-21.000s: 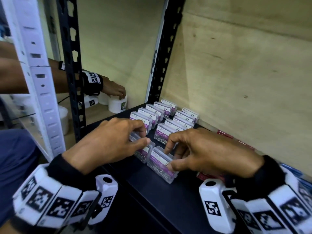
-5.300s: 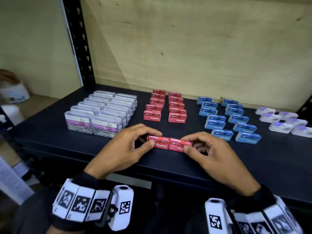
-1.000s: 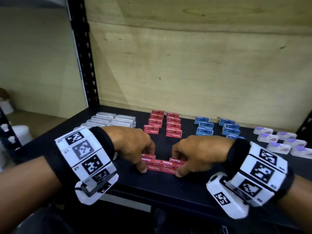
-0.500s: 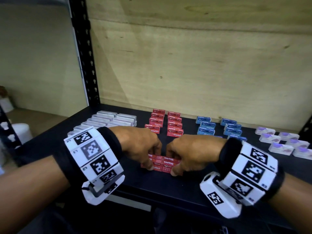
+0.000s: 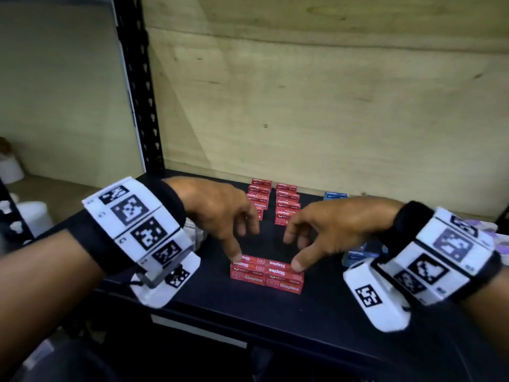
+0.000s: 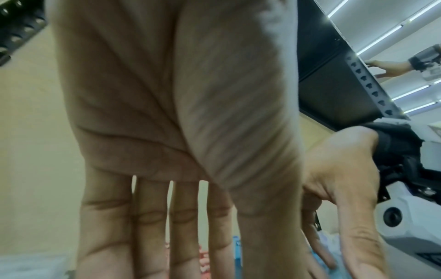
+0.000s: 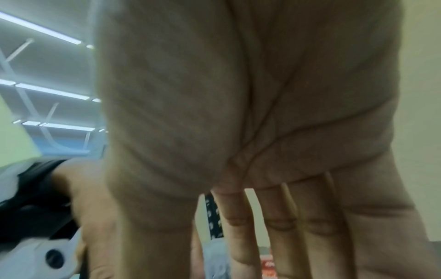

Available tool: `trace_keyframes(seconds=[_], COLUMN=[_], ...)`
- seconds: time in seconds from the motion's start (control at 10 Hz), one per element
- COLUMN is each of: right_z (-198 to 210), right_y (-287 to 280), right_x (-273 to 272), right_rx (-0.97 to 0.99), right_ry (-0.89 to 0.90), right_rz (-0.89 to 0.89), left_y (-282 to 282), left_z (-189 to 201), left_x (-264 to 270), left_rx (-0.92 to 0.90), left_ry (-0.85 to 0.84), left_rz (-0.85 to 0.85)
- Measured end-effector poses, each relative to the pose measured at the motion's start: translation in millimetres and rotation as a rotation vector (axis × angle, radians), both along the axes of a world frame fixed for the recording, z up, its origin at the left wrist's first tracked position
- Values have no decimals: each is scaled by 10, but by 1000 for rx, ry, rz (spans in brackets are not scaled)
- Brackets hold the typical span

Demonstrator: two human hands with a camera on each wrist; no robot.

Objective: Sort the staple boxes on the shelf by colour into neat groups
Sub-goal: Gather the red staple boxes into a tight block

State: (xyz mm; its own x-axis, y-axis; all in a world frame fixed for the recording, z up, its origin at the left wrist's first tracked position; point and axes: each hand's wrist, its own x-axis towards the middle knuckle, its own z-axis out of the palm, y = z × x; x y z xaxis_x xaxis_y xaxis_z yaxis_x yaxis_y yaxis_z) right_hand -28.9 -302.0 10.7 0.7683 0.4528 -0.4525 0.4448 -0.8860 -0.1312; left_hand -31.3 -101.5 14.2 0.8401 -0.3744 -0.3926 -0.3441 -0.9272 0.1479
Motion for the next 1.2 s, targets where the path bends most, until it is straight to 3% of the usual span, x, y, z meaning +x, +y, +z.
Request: trace_keyframes(seconds=[0.3,0.6,1.0,1.2], right_z=[-32,-145,-206,-229], right_y=[-153,19,154,154], right_x=[440,719,889,900], right_rx=[-69,-117,-126,-126], right_ry=[-236,-263,-266,-269], right_rz=[-169,-133,-108,-78], left_y=[-76,-201,-231,-317], left_z=[66,-120,-134,-80], left_x=[492,872,1033,1078], left_rx=[119,339,346,466], left_ry=[-225,-250,-297,-113], left_rz=[18,44,97,46])
